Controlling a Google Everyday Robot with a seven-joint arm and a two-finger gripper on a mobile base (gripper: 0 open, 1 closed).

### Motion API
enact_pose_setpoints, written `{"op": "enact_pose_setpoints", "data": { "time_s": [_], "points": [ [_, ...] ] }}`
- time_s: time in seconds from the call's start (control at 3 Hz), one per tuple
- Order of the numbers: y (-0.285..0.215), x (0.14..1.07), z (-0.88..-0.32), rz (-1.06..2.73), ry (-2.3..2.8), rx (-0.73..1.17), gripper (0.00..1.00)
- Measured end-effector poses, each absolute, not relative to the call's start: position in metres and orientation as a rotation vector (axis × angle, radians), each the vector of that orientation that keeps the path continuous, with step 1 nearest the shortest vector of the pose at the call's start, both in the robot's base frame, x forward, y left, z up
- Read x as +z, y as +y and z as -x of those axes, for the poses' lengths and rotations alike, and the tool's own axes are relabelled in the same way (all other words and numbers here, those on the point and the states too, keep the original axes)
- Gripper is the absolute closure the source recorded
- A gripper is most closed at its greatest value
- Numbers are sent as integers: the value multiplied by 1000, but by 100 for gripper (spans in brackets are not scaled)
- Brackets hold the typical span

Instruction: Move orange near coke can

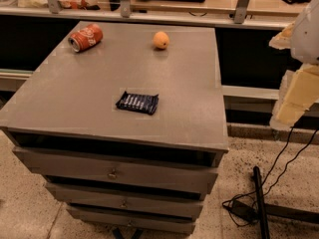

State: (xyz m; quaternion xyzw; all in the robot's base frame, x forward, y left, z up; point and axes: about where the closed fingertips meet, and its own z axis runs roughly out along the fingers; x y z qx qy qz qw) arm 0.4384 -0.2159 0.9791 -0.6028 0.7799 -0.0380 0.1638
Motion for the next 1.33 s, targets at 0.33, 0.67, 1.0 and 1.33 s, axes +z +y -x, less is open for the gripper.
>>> {"op": "enact_pose_setpoints", "data": {
  "time_s": [0.33, 0.67, 1.0, 1.33],
  "points": [
    [-216, 979, -438, 1719, 2223, -109, 0],
    [-214, 976, -449, 1645, 2211, -50, 0],
    [-215, 965, -468, 1537, 2189, 29, 0],
    [-211, 954, -504, 1413, 2086, 90, 0]
  ]
}}
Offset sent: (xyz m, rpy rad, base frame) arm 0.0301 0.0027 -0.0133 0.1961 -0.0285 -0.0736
